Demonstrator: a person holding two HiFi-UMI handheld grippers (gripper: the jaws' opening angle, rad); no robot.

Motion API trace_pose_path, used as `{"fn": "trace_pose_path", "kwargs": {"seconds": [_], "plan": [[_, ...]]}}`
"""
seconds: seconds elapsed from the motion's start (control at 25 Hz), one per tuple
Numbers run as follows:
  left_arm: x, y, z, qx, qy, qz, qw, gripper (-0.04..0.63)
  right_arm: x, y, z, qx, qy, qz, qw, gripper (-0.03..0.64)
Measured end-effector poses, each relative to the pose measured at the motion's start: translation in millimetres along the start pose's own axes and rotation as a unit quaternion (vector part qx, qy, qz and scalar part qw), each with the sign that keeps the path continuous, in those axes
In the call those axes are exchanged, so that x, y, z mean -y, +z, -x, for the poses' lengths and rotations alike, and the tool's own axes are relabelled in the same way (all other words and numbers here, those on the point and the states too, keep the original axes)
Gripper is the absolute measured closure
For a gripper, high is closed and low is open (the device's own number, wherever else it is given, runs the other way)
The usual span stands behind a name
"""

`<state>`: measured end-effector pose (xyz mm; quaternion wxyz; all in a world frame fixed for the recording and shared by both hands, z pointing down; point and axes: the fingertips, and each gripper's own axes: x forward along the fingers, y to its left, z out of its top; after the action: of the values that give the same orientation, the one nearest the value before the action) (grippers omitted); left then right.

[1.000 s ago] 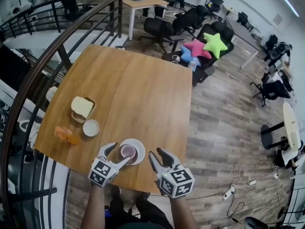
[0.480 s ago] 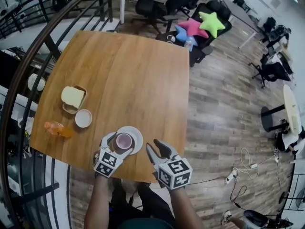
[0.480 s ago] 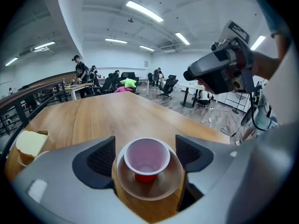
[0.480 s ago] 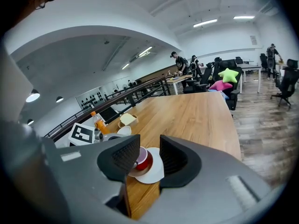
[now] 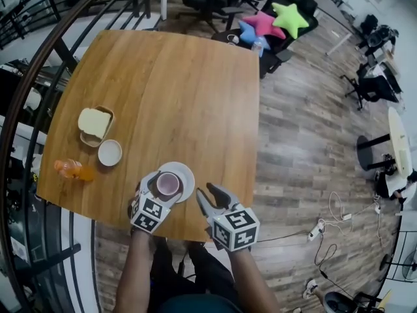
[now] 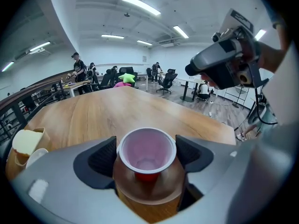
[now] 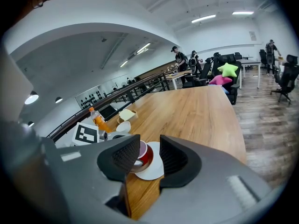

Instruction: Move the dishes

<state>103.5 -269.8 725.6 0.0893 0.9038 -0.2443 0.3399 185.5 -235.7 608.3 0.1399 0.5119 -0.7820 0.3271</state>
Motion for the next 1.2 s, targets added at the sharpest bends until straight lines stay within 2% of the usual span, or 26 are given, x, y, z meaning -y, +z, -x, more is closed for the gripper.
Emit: {"fn": "trace_pose_path", "kwargs": {"seconds": [0.32,0.64,1.2], "plan": [[-2.7,-2.3,0.4,0.014,0.002,0.009,0.9999,0.230,-0.3,-8.5,-9.5,-0.011,-0.001,-0.004,1.000,0.503],[-8.8,21.0,19.9,0.055,0.003,0.015,0.9984,0.235,-1.8,-11.7,-18.1,-0.018,-0.001,-0.002,1.000,0.503],[-49.6,58.2,82.0,0.106,0.043,0.008,0.9934,0.236,-16.8,-16.3,-35.2,-0.033,0.004,-0.001,0.999,0.503]]}}
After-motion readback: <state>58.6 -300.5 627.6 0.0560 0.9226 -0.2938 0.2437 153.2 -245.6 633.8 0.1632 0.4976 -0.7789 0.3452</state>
